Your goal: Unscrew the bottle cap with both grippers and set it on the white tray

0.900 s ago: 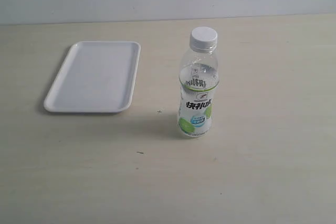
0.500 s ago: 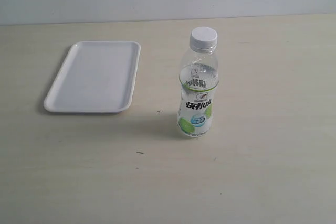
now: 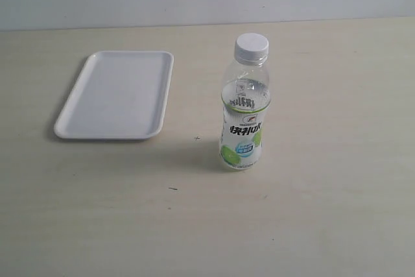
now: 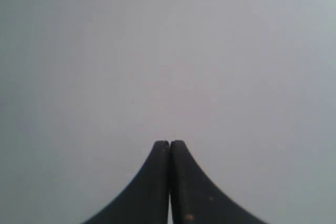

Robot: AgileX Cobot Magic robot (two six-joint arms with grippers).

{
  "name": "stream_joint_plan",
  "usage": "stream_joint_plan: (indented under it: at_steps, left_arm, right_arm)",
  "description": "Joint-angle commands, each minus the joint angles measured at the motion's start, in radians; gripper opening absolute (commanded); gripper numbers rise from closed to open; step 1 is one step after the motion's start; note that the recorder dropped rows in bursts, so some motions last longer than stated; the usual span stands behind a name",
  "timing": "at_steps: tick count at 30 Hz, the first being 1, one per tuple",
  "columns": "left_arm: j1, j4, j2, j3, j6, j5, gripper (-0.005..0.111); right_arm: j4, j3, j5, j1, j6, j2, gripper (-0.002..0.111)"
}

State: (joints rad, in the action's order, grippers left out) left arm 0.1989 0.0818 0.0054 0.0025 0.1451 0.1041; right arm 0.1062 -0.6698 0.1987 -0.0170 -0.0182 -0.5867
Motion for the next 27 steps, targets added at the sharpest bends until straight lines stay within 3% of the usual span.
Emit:
stream_joint_plan:
  at_steps: [1,5,12,14,16,18,21,24,27]
  left_arm:
    - [-0.002,-0.002,-0.005,-0.003,0.001,-0.005,0.000]
    - [-0.002,-0.002,-0.005,-0.003,0.001,-0.005,0.000]
    - [-0.002,-0.002,-0.005,-0.003,0.001,-0.005,0.000]
    - [-0.002,-0.002,-0.005,-0.003,0.001,-0.005,0.000]
    - [-0.002,-0.002,-0.005,-0.003,0.001,-0.005,0.000]
    - [-0.002,-0.002,-0.005,-0.003,0.001,-0.005,0.000]
    - [-0.002,-0.002,-0.005,-0.003,0.001,-0.005,0.000]
    - [-0.002,-0.002,-0.005,-0.003,0.001,-0.005,0.000]
    - [-0.002,-0.002,-0.005,-0.003,0.001,-0.005,0.000]
  right_arm:
    - [-0.019,-0.081,-0.320,-0.006,0.048,-0.259,0.000]
    - [0.017,-0.012,-0.395,-0.006,0.182,-0.450,0.000]
    - [0.096,0.254,-0.030,-0.006,0.219,-0.579,0.000]
    - [-0.014,0.350,0.067,0.032,0.130,-0.573,0.000]
    - [-0.270,0.432,0.181,0.088,-0.078,-0.573,0.000]
    - [-0.669,0.487,0.343,0.111,-0.339,-0.580,0.000]
    - [-0.841,0.493,0.345,0.111,-0.465,-0.577,0.000]
    - [-1.144,0.493,0.395,0.111,-0.629,-0.577,0.000]
    - [-1.150,0.493,0.429,0.111,-0.638,-0.579,0.000]
